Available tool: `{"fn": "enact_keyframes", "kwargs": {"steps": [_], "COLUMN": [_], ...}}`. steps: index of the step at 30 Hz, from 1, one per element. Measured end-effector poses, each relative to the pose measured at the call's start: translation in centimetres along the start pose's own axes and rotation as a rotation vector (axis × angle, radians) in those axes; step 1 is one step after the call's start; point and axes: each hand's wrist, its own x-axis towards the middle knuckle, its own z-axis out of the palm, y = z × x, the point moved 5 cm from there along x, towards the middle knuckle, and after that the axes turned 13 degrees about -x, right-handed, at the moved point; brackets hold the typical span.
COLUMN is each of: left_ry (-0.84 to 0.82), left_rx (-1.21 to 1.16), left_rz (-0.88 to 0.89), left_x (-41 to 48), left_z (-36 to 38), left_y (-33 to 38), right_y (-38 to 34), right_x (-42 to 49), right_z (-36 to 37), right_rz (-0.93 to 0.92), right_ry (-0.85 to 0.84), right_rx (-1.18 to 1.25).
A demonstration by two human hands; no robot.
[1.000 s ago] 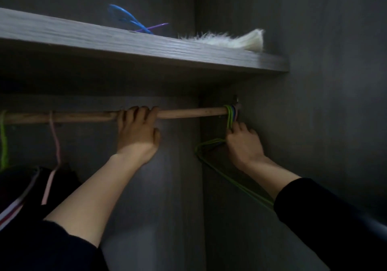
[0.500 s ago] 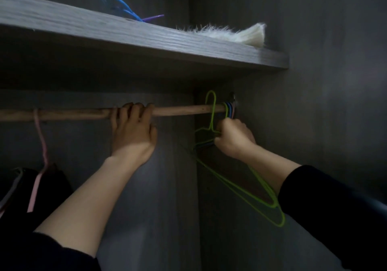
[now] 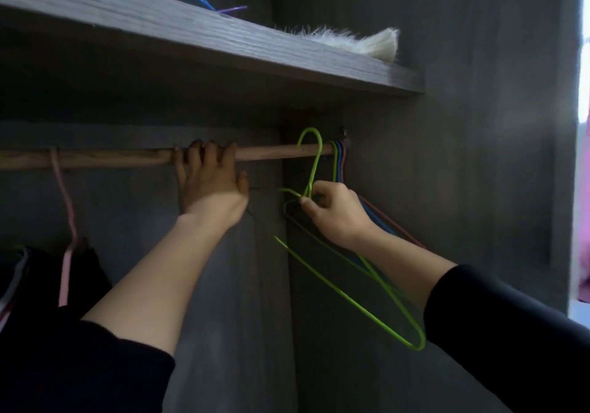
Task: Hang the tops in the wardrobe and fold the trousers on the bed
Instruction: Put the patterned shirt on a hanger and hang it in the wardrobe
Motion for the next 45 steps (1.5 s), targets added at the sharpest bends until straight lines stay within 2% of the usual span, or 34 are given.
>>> {"fn": "enact_keyframes", "kwargs": {"steps": [4, 6, 9, 11, 16, 22, 26, 28, 33, 37, 45], "left_ry": [-0.03, -0.117, -0.254, -0.28, -0.248, -0.119, -0.145, -0.215, -0.528, -0.755, -1.037], "left_rx": [-0.115, -0.18, -0.321, -0.414, -0.597, -0.81, -0.913, -0.935, -0.998, -1.01, -1.034], "left_rz": [-0.083, -0.127, -0.181, -0.169, -0.107, -0.003, 0.061, 0.092, 0.096, 0.141, 0.356], "left_x": [-1.2, -2.4, -4.7, -5.9, -8.6, -14.6, -20.9, -23.9, -31.3, -37.2, -48.3], "left_z": [0.0, 0.2, 0.5, 0.4, -0.6, -4.6, -6.3, -6.2, -3.4, -1.3, 2.1], "left_y": [1.6, 3.2, 6.7, 9.5, 17.3, 28.8, 37.2, 41.6, 52.9, 62.0, 79.4], "right_y": [0.7, 1.2, 2.4, 3.4, 6.5, 11.2, 17.0, 20.0, 27.0, 31.5, 41.9], "right_x": [-3.5, -5.4, -8.2, -10.1, -15.4, -24.9, -32.8, -37.0, -47.1, -53.8, -65.9], "right_z": [-0.9, -2.3, -5.1, -7.5, -14.1, -23.3, -29.4, -32.0, -37.1, -40.8, -46.9], "right_rz": [0.044, 0.074, 0.146, 0.21, 0.248, 0.301, 0.404, 0.48, 0.695, 0.821, 1.106], "right_ry": [-0.045, -0.054, -0.086, -0.112, -0.154, -0.199, -0.248, -0.25, -0.266, -0.208, -0.199], "right_rx": [-0.016, -0.052, 0.016, 0.045, 0.041, 0.065, 0.045, 0.042, -0.035, -0.151, -0.333]}}
